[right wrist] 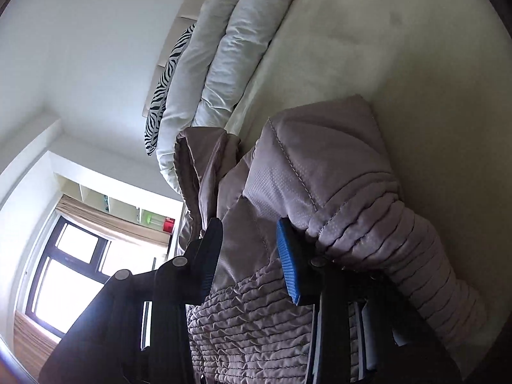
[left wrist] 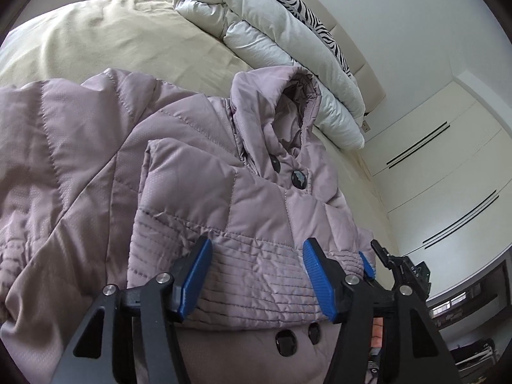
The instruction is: Fold large clothes
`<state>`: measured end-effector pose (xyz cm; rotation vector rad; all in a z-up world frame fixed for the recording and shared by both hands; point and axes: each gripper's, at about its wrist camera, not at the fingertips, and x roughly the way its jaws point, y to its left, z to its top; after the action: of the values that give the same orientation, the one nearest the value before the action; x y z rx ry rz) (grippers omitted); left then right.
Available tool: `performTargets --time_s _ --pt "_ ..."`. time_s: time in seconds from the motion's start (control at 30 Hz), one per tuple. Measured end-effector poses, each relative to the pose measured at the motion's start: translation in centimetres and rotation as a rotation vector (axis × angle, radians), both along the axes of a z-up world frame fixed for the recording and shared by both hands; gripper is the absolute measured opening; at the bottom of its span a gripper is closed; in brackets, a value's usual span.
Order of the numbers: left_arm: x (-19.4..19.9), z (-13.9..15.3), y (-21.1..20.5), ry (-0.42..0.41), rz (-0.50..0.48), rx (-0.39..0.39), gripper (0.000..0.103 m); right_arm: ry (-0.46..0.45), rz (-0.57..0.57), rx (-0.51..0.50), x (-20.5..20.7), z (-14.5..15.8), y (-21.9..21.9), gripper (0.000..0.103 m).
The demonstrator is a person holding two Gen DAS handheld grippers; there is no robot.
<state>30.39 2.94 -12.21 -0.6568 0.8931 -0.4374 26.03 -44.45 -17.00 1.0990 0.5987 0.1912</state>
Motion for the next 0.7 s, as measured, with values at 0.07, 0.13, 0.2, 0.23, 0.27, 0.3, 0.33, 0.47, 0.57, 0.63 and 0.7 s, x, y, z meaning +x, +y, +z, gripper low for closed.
performTargets --time_s 0.07,0.13,0.2,0.23,0.27,0.3,0.33,0.47,0.57,0.63,0.7 --pt "-1.8 1.6 1.5 -0.008 0.019 -0.020 0.072 0.029 0.023 -0.078 -0.4 1.8 0.7 0.051" --pt "-4.6 3.8 3.7 -0.066 0.046 -0.035 0.082 0.033 0.029 -0.194 -1.6 4.4 2.0 0.077" --pt "-8.0 5.6 7.1 -0.119 0.100 -0.065 0.094 0.003 0.034 -0.258 -3.6 6.9 3.2 0.086" --pt "-9.9 6.3 9.2 -0.135 0.145 -0.082 0.098 -0.010 0.058 -0.271 -4.4 7.8 3.8 0.087" --pt "-11.9 6.6 11.4 -0.142 0.196 -0.101 0.099 -0.017 0.081 -0.280 -5.3 8.6 4.5 0.087" --pt "-14.1 6.5 13.7 -0.143 0.250 -0.127 0.099 -0.032 0.101 -0.280 -6.3 9.4 5.2 0.087" --pt "-16.4 6.1 16.1 -0.135 0.315 -0.154 0.099 -0.053 0.122 -0.278 -7.3 10.1 6.0 0.087" --pt "-25.5 2.5 25.9 -0.079 0.602 -0.298 0.099 -0.127 0.212 -0.266 -11.2 12.5 9.7 0.087" --pt "-31.0 -1.1 31.4 -0.029 0.795 -0.431 0.099 -0.178 0.306 -0.240 -13.6 14.0 13.1 0.087" --pt "-33.3 -2.8 33.6 -0.010 0.886 -0.490 0.097 -0.181 0.355 -0.233 -14.8 14.7 15.5 0.087" --pt "-34.0 -3.7 34.9 -0.013 0.934 -0.527 0.092 -0.161 0.380 -0.241 -15.5 15.5 18.0 0.087"
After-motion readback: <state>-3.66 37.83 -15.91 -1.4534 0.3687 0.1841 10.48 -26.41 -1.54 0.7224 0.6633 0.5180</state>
